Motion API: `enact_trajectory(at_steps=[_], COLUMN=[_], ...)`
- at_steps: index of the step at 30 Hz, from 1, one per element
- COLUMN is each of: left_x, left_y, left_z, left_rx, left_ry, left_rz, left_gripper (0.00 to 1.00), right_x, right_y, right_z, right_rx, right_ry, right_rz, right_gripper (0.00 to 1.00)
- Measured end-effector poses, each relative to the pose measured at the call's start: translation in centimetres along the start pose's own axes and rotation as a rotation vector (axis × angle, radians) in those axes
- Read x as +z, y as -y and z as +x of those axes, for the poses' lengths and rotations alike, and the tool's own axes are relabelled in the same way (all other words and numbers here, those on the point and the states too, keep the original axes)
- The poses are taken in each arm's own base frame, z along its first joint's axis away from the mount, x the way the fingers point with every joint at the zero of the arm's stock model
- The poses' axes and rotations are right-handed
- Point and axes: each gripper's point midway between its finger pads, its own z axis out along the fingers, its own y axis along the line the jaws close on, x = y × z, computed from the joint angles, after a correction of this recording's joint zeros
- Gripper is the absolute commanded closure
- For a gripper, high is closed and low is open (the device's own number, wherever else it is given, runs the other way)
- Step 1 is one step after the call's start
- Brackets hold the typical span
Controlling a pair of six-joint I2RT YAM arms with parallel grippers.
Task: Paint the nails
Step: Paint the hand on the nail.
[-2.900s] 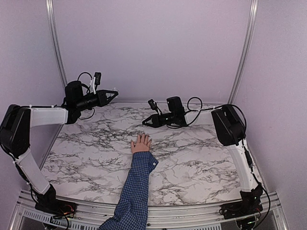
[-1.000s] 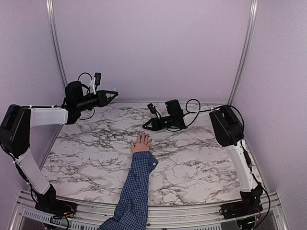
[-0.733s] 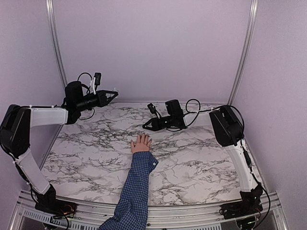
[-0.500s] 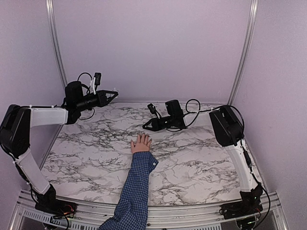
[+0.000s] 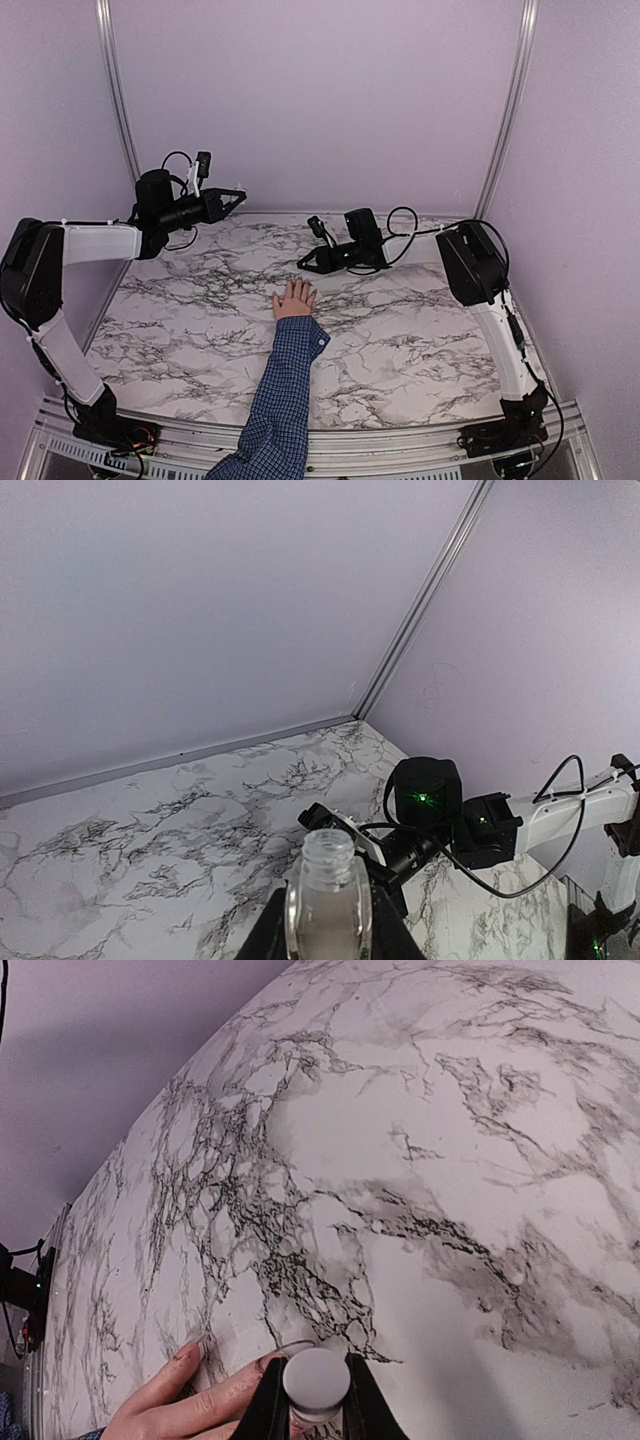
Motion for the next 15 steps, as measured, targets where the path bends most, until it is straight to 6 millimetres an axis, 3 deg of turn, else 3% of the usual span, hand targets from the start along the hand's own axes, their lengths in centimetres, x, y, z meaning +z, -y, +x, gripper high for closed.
enact_trajectory(at_steps=[15], left_x=[-0.02], left_y=[0.07], left_z=[0.03], left_rx=[0.000], left_ry=[-0.002], left_rz=[0.006], left_gripper=[1.00], right_x=[0.12], right_y=[0.51], right_z=[0.20], right_rx=[0.004], right_ry=[0.000], right_rz=[0.020], right_gripper=[1.00])
